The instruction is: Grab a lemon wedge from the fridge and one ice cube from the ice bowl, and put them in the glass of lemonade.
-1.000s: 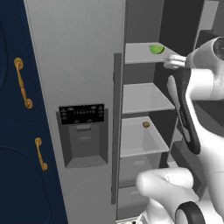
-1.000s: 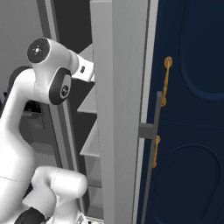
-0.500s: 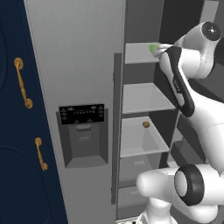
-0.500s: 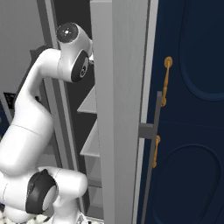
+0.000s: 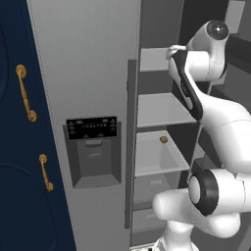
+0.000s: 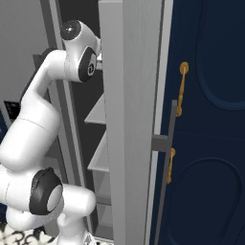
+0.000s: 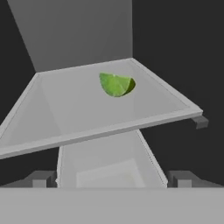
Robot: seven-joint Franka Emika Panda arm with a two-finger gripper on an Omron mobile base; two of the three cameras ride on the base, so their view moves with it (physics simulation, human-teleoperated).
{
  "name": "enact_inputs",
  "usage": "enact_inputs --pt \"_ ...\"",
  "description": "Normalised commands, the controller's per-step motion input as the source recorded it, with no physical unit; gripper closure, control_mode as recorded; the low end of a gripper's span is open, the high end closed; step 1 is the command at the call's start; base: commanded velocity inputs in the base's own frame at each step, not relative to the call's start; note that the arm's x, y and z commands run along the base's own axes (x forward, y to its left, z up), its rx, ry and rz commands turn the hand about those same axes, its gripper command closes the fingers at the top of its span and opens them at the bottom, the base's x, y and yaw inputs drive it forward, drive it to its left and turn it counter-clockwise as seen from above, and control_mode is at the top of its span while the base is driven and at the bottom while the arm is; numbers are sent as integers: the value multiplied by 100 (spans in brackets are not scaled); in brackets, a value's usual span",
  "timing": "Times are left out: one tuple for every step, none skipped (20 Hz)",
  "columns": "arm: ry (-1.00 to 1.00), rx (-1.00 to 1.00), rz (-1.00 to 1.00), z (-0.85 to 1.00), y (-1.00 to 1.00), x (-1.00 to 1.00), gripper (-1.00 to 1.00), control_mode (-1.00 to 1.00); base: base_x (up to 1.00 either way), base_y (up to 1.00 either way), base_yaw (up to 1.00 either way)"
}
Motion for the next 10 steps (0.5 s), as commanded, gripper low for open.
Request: enact_inputs --pt "0 0 -4 0 -39 46 -100 -100 0 0 0" --pt "0 0 -4 0 -39 51 -100 -100 0 0 0" --pt "0 0 -5 0 -36 54 -100 -100 0 0 0" --pt "0 0 -5 0 -38 46 -100 -100 0 0 0" --pt "0 0 -5 0 -34 48 -100 -100 0 0 0" --pt "0 0 -4 0 -24 54 -100 -100 0 0 0" --pt "0 0 -1 0 -8 70 -100 -100 0 0 0" --pt "0 0 0 0 -12 68 -100 -100 0 0 0" --pt "0 0 0 -11 -20 61 -100 -100 0 0 0" --pt "0 -2 0 -16 -19 66 -100 -100 0 0 0"
